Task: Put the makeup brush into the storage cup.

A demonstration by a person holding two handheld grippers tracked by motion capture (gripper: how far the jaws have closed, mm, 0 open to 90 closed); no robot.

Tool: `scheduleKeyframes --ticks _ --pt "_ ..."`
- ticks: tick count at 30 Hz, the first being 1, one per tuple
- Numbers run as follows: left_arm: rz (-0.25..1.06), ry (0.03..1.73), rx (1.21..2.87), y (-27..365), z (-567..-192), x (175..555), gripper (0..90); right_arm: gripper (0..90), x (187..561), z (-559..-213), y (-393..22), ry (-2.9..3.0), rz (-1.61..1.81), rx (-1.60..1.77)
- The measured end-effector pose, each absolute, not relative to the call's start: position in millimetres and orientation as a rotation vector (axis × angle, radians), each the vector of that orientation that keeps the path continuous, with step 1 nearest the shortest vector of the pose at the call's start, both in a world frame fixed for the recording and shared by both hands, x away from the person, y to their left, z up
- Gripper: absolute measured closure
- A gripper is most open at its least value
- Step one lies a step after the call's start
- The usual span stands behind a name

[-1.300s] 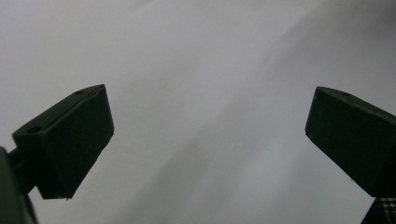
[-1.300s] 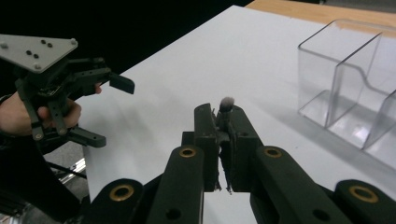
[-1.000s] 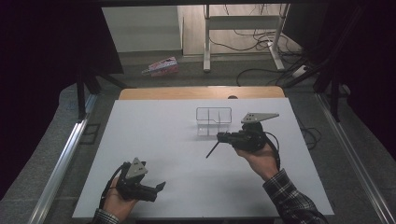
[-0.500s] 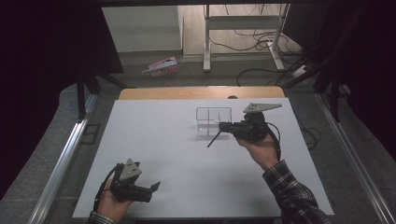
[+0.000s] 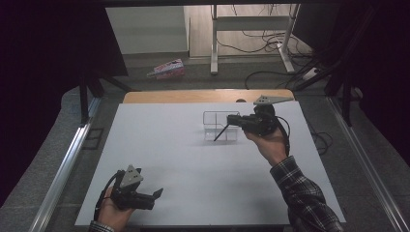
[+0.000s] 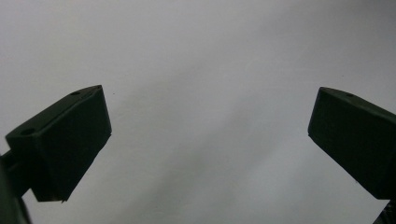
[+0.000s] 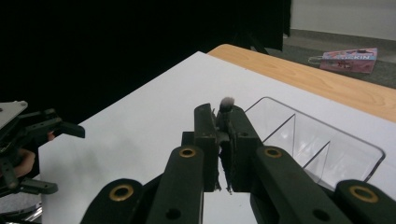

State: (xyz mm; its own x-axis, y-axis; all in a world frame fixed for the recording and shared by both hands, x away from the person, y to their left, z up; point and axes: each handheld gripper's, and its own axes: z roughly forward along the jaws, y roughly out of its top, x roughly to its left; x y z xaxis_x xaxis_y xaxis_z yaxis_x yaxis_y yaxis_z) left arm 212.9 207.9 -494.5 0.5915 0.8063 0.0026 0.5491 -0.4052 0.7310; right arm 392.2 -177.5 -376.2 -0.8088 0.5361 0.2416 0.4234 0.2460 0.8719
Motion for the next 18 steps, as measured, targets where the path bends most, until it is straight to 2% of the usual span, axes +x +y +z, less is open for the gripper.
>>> scheduleKeyframes --ticks 18 --pt "0.465 1.073 2.112 209.2 -494.9 211.5 0.0 84.7 418.8 -365.7 -170.0 2.333 1.589 0.941"
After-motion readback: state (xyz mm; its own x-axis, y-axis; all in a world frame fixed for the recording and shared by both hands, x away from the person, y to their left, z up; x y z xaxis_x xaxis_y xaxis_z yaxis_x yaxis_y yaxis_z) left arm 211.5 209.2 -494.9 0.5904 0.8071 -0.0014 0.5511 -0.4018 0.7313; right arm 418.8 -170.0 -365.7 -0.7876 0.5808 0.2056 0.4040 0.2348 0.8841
